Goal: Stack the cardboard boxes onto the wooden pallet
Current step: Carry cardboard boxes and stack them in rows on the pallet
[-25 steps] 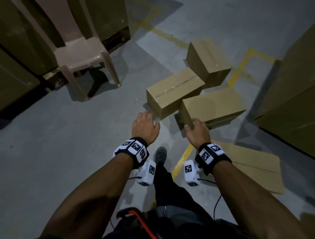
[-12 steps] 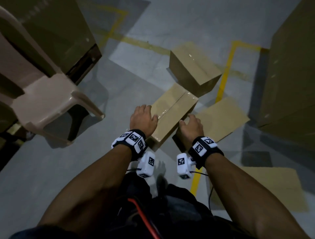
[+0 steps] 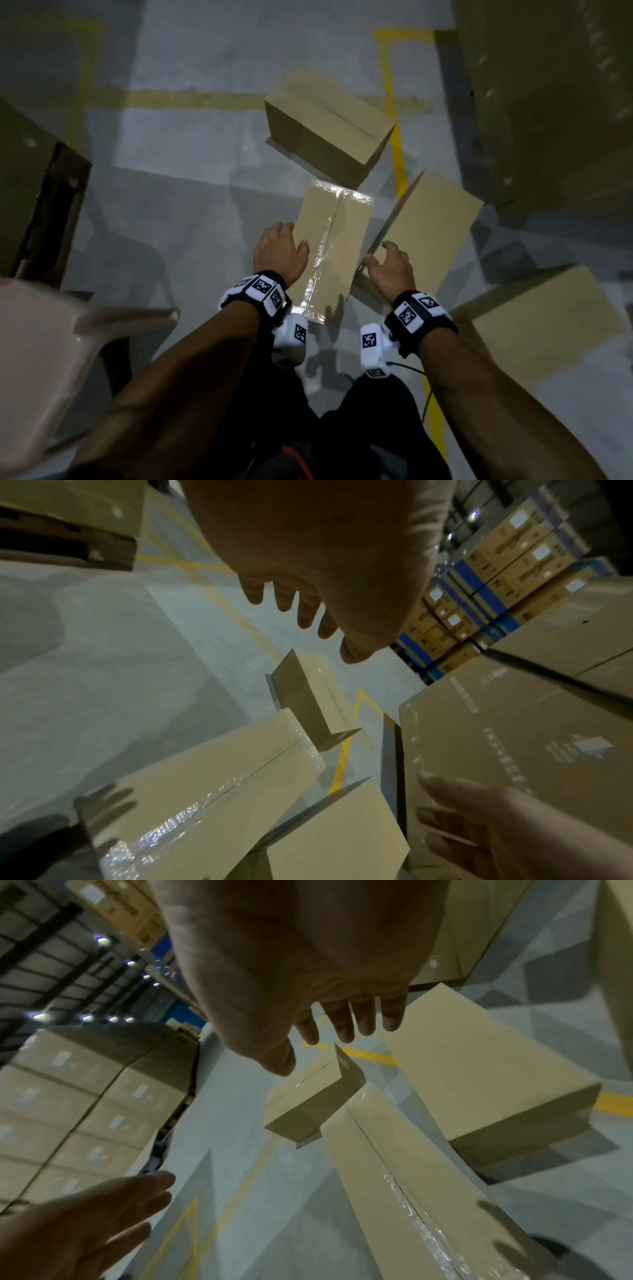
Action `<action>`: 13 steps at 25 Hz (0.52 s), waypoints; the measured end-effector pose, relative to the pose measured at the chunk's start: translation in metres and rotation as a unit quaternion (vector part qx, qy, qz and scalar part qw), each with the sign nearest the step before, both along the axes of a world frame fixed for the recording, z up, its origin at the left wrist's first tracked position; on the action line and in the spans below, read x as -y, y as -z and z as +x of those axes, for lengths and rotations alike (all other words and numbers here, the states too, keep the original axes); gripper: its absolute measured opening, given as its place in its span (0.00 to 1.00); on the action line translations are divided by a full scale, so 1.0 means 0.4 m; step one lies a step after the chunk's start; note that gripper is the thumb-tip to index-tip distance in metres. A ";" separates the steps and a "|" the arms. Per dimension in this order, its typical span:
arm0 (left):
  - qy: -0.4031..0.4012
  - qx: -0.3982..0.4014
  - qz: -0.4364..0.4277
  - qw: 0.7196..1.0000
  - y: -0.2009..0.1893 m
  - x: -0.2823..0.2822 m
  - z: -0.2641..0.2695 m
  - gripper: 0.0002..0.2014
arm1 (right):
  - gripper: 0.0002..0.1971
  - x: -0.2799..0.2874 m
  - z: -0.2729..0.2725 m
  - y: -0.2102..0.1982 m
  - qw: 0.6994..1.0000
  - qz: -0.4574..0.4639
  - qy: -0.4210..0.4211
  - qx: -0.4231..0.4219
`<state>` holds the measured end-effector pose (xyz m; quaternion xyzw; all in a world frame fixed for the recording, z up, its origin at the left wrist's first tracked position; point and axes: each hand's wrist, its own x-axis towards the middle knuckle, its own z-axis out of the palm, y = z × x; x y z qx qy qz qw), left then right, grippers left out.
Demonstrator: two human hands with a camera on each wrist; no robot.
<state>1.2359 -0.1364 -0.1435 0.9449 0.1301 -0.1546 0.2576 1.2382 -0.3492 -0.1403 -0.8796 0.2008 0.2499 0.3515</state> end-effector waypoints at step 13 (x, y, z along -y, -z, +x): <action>-0.078 -0.119 -0.113 0.983 0.527 -0.067 0.225 0.36 | 0.37 -0.032 0.144 0.528 0.970 0.093 0.195 -0.109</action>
